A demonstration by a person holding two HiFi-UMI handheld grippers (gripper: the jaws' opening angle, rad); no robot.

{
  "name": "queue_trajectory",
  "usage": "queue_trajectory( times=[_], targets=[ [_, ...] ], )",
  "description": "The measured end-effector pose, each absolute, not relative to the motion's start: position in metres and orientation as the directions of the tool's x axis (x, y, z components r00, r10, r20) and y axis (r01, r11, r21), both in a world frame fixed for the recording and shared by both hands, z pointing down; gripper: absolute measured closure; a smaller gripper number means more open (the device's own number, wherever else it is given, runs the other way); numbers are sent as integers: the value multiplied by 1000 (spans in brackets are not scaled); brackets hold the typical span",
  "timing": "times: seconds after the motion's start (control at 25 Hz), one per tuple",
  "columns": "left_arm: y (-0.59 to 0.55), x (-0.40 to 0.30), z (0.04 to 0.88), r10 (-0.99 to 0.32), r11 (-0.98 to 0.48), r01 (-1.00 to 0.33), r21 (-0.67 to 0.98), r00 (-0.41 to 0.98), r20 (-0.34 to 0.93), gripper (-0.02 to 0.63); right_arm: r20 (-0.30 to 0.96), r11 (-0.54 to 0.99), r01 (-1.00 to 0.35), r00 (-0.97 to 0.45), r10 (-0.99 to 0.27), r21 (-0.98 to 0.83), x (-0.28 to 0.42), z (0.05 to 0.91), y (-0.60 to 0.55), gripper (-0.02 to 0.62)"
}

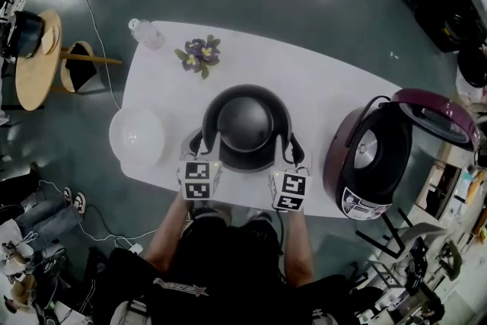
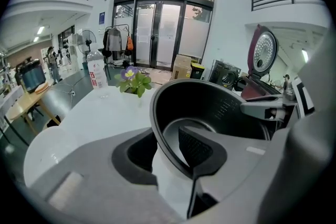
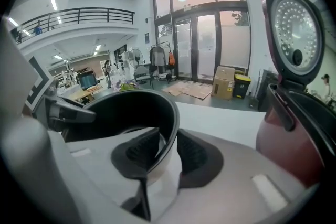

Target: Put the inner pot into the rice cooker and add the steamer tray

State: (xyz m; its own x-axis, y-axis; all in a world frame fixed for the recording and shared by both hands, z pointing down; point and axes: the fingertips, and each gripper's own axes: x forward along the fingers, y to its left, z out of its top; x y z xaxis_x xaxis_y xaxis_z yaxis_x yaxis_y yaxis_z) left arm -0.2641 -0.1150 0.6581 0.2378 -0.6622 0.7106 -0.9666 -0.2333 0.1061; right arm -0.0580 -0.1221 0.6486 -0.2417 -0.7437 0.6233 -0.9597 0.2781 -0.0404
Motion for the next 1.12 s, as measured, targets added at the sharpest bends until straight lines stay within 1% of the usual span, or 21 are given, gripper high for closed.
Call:
queue_trajectory(
  times=[0.24,0.52,1.12],
  targets=[
    [-119,-264,643,-693,-221,-972,74,210,690,476,593,256,-966,-220,-775,-24,-55,633,-129,497],
    [-121,-254,605,-736,-255,-966,44,223,640,474,539,228,-974,-193,-820,-2,-45,596,-126,497],
    [-123,-213,517,-802,-367,-930,26,331,498,477,394,101,-994,-76,-916,43,-4,503,-101,500]
  ],
)
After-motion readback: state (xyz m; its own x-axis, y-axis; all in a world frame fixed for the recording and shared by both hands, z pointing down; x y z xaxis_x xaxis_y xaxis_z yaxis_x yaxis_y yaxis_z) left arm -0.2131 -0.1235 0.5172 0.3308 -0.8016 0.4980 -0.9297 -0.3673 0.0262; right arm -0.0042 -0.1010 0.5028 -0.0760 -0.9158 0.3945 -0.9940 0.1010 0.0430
